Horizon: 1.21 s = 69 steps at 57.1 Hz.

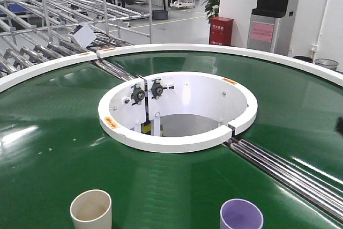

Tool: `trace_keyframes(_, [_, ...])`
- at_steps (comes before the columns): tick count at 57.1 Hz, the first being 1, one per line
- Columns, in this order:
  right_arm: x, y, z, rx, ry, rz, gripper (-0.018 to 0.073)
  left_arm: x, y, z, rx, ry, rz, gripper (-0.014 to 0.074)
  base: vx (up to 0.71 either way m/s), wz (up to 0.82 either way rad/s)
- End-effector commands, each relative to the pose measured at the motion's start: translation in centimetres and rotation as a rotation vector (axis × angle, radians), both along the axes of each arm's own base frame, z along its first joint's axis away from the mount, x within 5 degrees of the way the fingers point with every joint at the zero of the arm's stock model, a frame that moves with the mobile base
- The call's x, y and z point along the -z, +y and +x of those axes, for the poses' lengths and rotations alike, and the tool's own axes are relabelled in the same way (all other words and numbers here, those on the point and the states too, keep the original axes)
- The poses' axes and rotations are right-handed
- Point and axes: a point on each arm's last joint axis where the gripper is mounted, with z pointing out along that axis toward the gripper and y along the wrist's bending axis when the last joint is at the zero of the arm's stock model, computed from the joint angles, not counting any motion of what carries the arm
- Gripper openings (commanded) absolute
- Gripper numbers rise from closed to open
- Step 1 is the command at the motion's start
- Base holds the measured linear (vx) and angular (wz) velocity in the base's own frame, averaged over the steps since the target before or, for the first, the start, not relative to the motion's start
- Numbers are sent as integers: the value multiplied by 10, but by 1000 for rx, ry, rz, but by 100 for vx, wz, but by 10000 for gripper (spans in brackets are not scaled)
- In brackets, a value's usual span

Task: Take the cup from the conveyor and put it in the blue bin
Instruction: 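Grasp the beige cup with left gripper, lavender cup with right gripper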

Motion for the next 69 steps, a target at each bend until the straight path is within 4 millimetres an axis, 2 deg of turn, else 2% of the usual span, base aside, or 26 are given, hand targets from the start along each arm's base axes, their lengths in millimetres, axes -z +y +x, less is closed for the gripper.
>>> trace_keyframes(1, [-21, 11, 13, -61, 26, -33, 613, -11, -5, 17, 7, 51, -53, 580, 0, 0])
trace_keyframes(4, [-22, 19, 23, -95, 92, -41, 603, -5, -8, 34, 10, 150, -76, 580, 0, 0])
trace_keyframes(11, [-12, 41, 53, -172, 228, -77, 588, 25, -21, 81, 58, 374, -83, 580, 0, 0])
trace_keyframes(18, [16, 58, 78, -190, 352, -61, 588, 62, -36, 118, 91, 517, -82, 580, 0, 0])
trace_keyframes(27, [57, 64, 102, -167, 550, -57, 588, 106, -51, 147, 112, 666, -62, 580, 0, 0])
trace_keyframes(35, [82, 68, 116, -161, 640, -72, 588, 128, -55, 158, 114, 723, -54, 580, 0, 0])
trace_keyframes(49, [103, 71, 130, -135, 680, -47, 588, 147, -57, 169, 103, 750, -51, 580, 0, 0])
trace_keyframes(58, [127, 74, 142, -130, 744, -74, 564, 165, -58, 176, 96, 790, -46, 568, 0, 0])
trace_keyframes(64, [147, 76, 149, -127, 798, -82, 483, 175, -58, 180, 93, 813, -43, 513, 0, 0])
trace_keyframes(69, [158, 77, 152, -122, 831, -82, 329, 179, -59, 181, 93, 825, -41, 376, 0, 0])
